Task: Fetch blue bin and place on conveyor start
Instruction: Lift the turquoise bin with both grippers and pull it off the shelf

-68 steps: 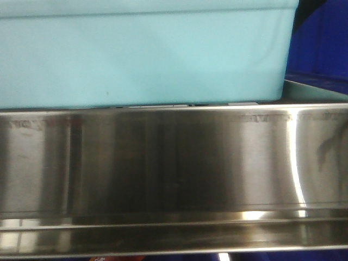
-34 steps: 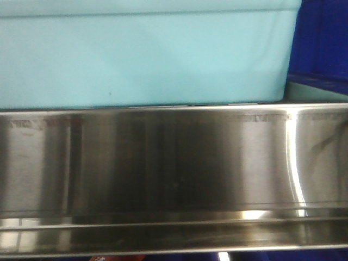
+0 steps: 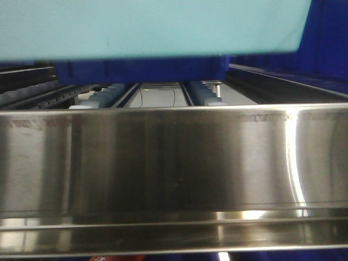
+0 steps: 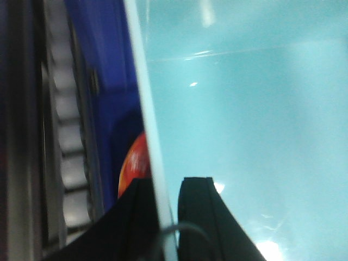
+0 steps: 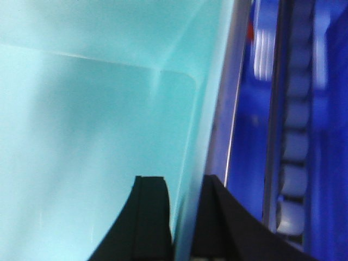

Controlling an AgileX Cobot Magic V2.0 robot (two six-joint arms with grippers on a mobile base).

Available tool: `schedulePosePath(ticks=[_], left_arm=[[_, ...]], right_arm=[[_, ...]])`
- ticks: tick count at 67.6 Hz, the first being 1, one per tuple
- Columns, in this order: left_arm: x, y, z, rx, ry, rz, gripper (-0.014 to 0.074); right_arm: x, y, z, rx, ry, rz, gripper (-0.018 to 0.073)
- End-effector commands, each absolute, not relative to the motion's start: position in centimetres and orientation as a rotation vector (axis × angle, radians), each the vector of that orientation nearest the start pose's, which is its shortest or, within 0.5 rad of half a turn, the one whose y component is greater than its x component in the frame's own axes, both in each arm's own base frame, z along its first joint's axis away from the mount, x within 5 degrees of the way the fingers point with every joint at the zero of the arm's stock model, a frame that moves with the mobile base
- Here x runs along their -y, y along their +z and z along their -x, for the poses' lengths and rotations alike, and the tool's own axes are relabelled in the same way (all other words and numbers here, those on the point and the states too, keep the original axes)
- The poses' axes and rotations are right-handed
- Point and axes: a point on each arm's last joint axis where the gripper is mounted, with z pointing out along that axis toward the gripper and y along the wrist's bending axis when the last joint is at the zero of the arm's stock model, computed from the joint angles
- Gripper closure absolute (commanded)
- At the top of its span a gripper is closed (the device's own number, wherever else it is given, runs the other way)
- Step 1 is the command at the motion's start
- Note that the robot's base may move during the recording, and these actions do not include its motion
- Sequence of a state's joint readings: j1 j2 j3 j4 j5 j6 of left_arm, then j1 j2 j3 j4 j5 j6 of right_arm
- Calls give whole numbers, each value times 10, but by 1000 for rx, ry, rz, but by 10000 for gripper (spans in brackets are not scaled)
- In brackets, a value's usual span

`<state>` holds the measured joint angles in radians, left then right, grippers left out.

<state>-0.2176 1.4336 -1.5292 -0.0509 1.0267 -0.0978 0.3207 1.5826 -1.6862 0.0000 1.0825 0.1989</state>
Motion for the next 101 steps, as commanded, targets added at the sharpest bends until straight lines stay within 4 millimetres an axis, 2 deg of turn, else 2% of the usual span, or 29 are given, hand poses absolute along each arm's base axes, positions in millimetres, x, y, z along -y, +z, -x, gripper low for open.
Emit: schedulePosePath(ticks=[1, 10, 16, 24, 101], left_arm=[[65, 450, -273, -2233, -251, -131, 708], [61, 480, -254, -2138, -265, -130, 708], [61, 487, -250, -2125, -275, -130, 708], [61, 485, -250, -2144, -273, -132, 708], [62, 487, -254, -2104, -275, -127, 708]], right_arm=[[-101, 431, -308, -2344, 221, 166, 712], [-94, 459, -288, -2214, 253, 157, 712], [-91, 472, -278, -2144, 268, 152, 712], [-89, 484, -272, -2066, 285, 147, 712], [-89, 485, -272, -2051, 288, 146, 712]])
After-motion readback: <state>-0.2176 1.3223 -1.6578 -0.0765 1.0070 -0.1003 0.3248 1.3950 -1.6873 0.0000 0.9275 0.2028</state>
